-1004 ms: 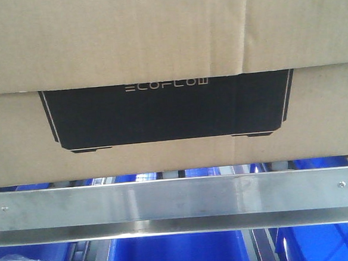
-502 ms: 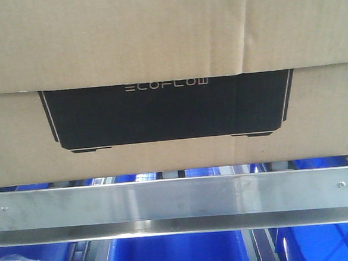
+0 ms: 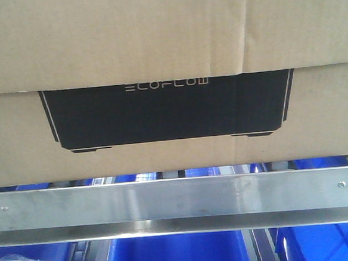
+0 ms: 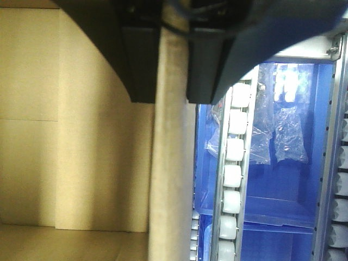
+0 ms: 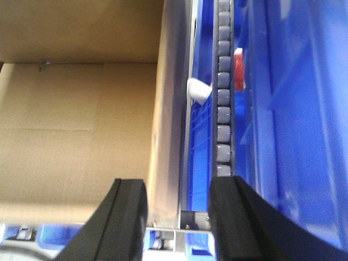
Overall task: Grab box from left shelf to table start
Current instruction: 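Close the right gripper onto the box's other side wall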
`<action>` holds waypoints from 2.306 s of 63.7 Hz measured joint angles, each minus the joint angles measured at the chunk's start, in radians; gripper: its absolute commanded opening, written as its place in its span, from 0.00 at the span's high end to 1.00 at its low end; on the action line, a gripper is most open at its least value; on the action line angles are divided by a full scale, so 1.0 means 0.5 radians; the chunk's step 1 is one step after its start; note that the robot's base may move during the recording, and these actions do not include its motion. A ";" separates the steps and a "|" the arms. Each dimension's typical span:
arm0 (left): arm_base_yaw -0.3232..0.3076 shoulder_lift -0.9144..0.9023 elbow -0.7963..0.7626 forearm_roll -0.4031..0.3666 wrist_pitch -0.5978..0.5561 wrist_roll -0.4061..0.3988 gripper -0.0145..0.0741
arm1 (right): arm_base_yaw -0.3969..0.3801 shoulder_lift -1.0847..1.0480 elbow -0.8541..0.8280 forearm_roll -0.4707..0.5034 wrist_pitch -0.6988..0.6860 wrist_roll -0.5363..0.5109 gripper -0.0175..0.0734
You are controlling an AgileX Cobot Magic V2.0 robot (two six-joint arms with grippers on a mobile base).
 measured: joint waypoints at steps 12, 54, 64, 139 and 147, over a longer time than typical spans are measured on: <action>0.000 0.000 0.000 0.000 0.000 0.000 0.95 | 0.105 0.248 -0.186 0.004 0.013 0.027 0.37; 0.000 0.000 0.000 0.000 0.000 0.000 0.95 | 0.112 0.735 -0.315 -0.003 -0.122 0.041 0.37; 0.000 0.000 0.000 0.000 0.000 0.000 0.95 | 0.112 0.860 -0.441 -0.005 -0.063 0.041 0.37; 0.000 0.000 0.000 0.000 0.000 0.000 0.95 | 0.100 1.043 -0.579 -0.050 0.036 0.045 0.45; 0.000 0.000 0.000 0.000 0.000 0.000 0.95 | 0.100 1.043 -0.579 -0.070 0.053 0.045 0.67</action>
